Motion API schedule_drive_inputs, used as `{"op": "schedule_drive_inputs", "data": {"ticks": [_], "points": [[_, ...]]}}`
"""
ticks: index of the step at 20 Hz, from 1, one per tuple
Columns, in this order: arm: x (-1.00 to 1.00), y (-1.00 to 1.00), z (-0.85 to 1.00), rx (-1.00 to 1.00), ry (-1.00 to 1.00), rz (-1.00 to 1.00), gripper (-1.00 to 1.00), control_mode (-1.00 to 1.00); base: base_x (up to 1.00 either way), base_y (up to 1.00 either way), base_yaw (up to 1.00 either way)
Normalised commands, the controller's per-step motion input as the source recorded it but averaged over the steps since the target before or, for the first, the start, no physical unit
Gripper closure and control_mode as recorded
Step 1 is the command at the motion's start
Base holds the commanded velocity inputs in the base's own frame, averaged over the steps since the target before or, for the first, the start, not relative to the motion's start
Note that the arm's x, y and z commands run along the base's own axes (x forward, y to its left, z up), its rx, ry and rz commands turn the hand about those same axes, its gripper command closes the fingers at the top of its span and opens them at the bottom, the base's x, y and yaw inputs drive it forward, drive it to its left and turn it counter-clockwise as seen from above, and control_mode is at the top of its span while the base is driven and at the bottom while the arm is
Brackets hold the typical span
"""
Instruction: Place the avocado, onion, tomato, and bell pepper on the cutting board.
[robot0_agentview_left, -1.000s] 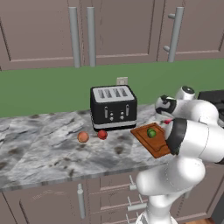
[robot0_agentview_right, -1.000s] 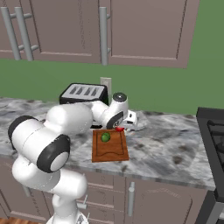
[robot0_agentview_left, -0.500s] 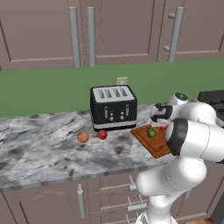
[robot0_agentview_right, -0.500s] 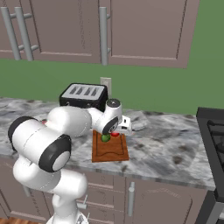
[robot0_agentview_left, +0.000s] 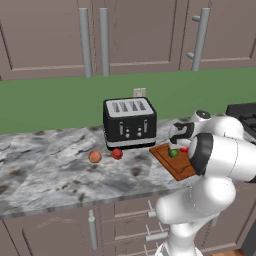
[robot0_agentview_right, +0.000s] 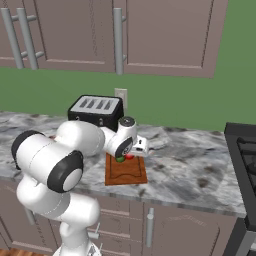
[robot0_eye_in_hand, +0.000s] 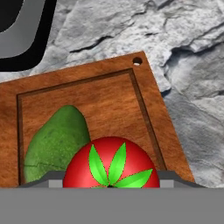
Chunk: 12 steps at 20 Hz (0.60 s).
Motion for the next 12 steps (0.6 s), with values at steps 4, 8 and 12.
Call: {"op": "schedule_drive_inputs", "data": {"ticks": [4, 8, 12], "points": [[-0.07, 0.0, -0.01, 0.0, 0.0, 0.0, 1.0, -1.0, 0.0, 0.0, 0.0], [-0.13, -0.04, 0.0, 0.0, 0.0, 0.0, 1.0, -1.0, 0.0, 0.0, 0.0], [-0.03, -0.03, -0.01, 0.0, 0.0, 0.0, 1.0, -1.0, 0.0, 0.0, 0.0]]}}
